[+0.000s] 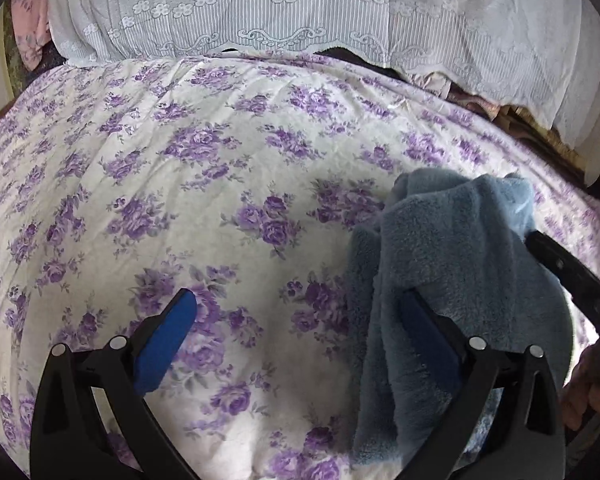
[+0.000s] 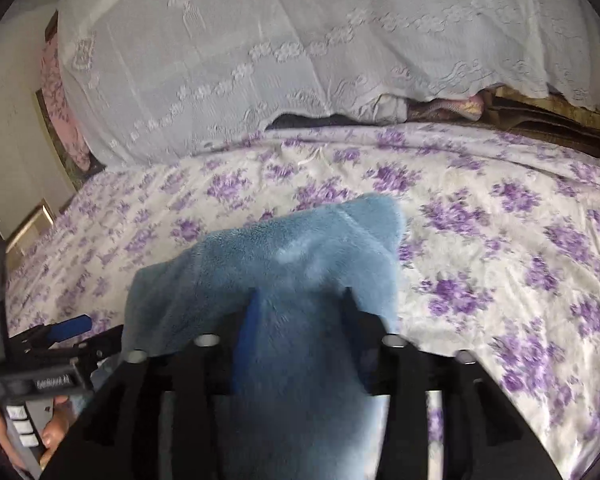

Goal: Fold small clothes

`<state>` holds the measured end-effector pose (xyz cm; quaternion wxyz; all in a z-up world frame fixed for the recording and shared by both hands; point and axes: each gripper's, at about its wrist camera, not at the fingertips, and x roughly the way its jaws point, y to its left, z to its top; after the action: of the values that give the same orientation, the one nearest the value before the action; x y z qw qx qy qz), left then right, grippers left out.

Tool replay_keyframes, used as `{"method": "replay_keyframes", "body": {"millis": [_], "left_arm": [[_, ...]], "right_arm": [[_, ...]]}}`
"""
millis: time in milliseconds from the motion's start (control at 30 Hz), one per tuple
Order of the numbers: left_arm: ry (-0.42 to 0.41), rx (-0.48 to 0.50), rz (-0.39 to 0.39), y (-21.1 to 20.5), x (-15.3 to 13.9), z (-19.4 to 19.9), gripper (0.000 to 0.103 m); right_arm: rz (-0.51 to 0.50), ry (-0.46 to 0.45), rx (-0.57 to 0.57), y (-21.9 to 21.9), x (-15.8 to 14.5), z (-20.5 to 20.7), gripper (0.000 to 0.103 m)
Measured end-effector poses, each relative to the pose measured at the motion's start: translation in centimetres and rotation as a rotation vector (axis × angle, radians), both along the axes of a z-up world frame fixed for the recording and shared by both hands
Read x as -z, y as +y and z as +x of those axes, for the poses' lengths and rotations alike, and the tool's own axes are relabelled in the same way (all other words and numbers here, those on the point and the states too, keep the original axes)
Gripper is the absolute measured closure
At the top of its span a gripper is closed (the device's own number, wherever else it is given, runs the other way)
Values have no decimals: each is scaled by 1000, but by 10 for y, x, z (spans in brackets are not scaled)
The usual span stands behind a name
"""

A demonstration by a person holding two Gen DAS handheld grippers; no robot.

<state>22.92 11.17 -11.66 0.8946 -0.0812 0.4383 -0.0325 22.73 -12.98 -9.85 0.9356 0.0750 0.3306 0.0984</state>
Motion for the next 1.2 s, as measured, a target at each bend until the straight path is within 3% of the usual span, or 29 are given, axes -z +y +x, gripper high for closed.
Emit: {"method": "replay_keyframes", "body": {"millis": [200,367,500,633,900,1067,1200], "left_arm": [[75,42,-169,18,6,4,4],[105,111,-260,13,8,2,4],[132,200,-328,-1,11,0,4],[176,235,-376,-10,22,2,4],[209,297,-474,-22,33,6,4],[165,266,-530,-11,30,5,4],[174,312,-552,-20,34,7,4]], "right_arm": [[34,-15,16,-34,-7,-43,47],[161,8,45,-69,0,-74,37],[303,43,66,-90,15,-89,35],[465,111,37,-97,40,-88,33],[669,203,-55,-83,68,-67,29],[757,229,-99,-75,71,-44,27],[752,245,-127,-63,72,-25,17]]}}
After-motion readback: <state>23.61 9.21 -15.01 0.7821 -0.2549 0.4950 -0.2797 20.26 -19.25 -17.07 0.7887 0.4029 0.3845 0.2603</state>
